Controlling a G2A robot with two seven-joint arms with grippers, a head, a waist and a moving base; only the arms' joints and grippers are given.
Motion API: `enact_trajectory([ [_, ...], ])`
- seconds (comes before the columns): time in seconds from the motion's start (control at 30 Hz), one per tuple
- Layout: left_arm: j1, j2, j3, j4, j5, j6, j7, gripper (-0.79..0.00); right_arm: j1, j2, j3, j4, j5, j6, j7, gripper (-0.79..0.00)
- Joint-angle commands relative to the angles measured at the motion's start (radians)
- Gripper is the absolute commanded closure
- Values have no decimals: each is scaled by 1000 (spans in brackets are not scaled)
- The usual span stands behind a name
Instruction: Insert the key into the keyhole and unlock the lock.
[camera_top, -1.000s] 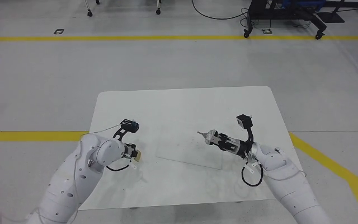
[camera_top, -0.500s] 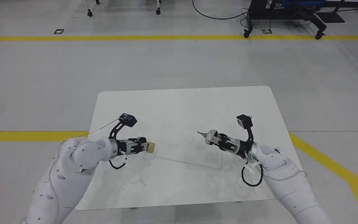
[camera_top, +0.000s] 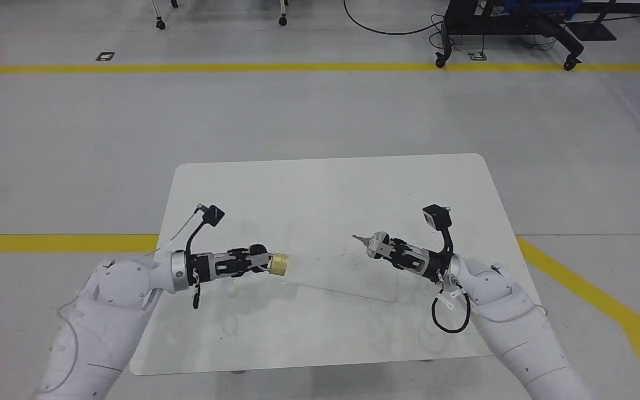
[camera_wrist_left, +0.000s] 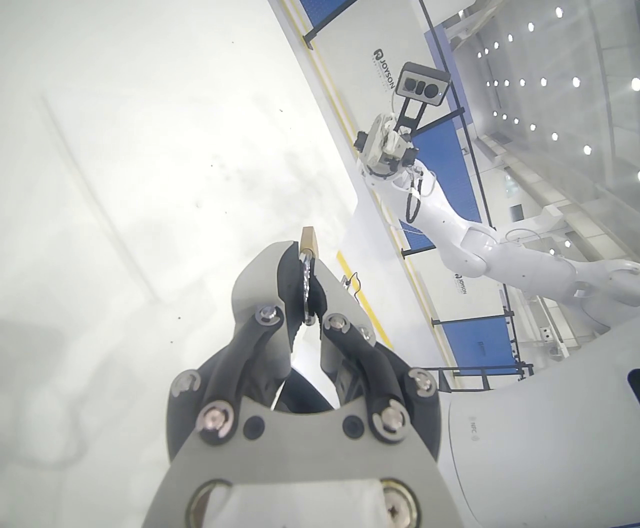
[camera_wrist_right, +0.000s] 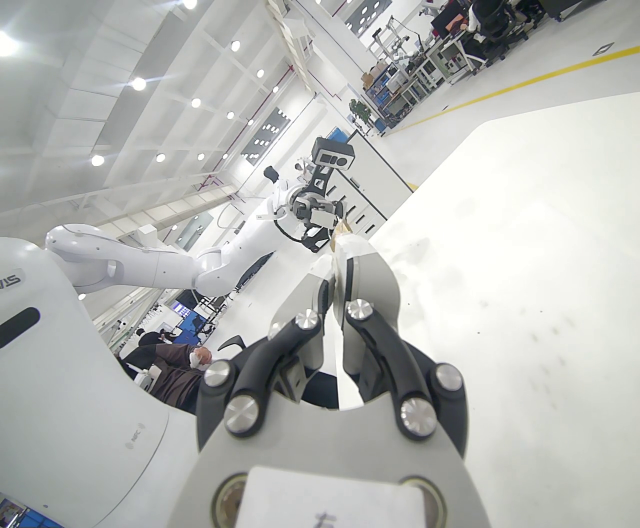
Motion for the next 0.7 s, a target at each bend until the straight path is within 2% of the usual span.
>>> enact_trajectory([
  [0.0,11,-1,2,-20,-30,38,32,0,-6,-3,-6,-32,-12,27,-24,0],
  [0.07,-1,-5,13,-11,-151,78,0,0,-1,-9,-14,-52,-19,56,-51,0],
  [0.13,-35,-15,37,41,-336,138,-72,0,5,-19,-29,-65,-4,67,-85,0],
  [0.2,-92,-31,77,131,-492,218,-140,0,15,-28,-44,-65,20,64,-101,0],
  [0.3,-197,-70,156,312,-711,330,-207,0,26,-41,-66,-60,42,36,-117,0],
  [0.37,-269,-97,216,423,-737,348,-202,0,30,-48,-77,-55,54,14,-124,0],
  [0.47,-336,-140,277,542,-821,367,-179,0,31,-54,-86,-46,58,-3,-126,0],
  [0.5,-359,-150,296,565,-802,340,-188,0,31,-54,-86,-46,58,-3,-126,0],
  [0.67,-359,-150,296,565,-802,340,-188,0,31,-54,-86,-46,58,-3,-126,0],
])
